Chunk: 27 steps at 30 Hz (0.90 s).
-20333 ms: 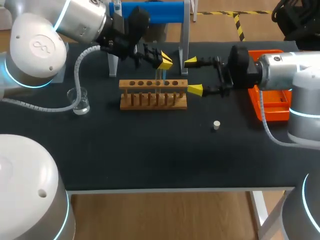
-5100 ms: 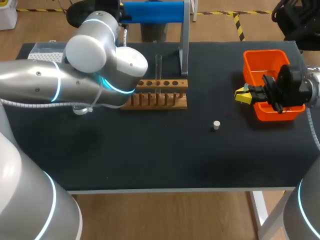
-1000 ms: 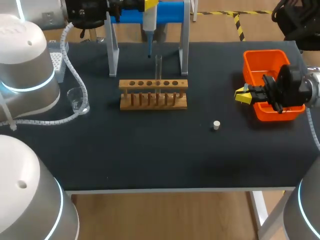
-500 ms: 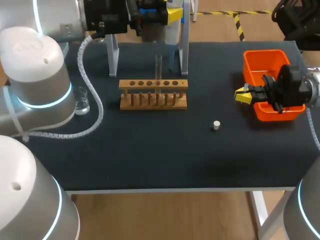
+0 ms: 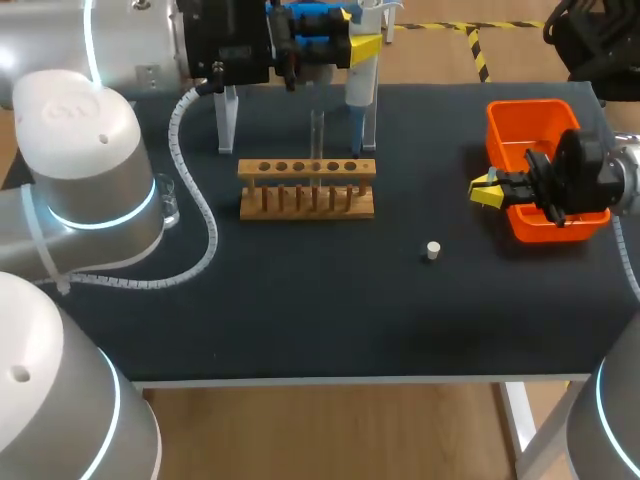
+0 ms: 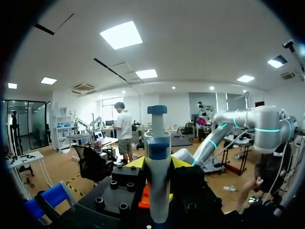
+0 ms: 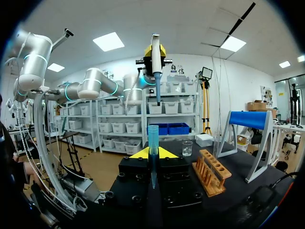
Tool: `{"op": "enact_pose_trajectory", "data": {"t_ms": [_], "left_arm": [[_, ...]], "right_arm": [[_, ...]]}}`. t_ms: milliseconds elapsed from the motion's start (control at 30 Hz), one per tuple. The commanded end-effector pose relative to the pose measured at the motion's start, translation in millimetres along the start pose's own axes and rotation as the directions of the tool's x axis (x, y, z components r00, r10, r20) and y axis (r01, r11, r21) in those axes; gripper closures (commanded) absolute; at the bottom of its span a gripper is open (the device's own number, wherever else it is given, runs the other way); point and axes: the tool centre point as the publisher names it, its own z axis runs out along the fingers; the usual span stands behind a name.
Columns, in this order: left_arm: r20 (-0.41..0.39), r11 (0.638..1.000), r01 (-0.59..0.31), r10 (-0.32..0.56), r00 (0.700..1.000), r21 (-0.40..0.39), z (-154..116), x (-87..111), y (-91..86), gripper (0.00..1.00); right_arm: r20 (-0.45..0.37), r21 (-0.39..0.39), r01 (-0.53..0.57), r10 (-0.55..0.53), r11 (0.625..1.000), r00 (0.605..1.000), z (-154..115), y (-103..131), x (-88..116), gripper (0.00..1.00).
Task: Invert the test tube, pick up the pipette, mount the tip to pipette, aspirate from beaker and dispense into the tube, eject the tip, return the pipette, and cap with the stopper.
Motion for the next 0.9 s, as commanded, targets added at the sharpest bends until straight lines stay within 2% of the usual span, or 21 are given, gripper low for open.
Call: {"op": "enact_pose_trajectory", "data": {"t_ms": [33, 333, 900], "left_arm": [[-0.010, 1.000, 0.005, -0.005, 1.000, -0.004, 1.4, -3.4, 3.3, 1.00], [-0.020, 1.000, -0.017, 0.017, 1.000, 0.014, 1.4, -3.5, 5.9, 1.00], [-0.040, 0.999, -0.032, 0.032, 0.999, -0.008, 0.4, -2.0, 6.6, 1.00]], "right_arm": [[0.001, 0.002, 0.000, 0.000, 1.000, 1.000, -0.3, 0.7, 1.0, 1.00], [0.001, 0.002, 0.000, 0.000, 1.000, 1.000, -0.3, 0.7, 1.0, 1.00], [0.001, 0.002, 0.000, 0.000, 1.000, 1.000, -0.3, 0.7, 1.0, 1.00]]}}
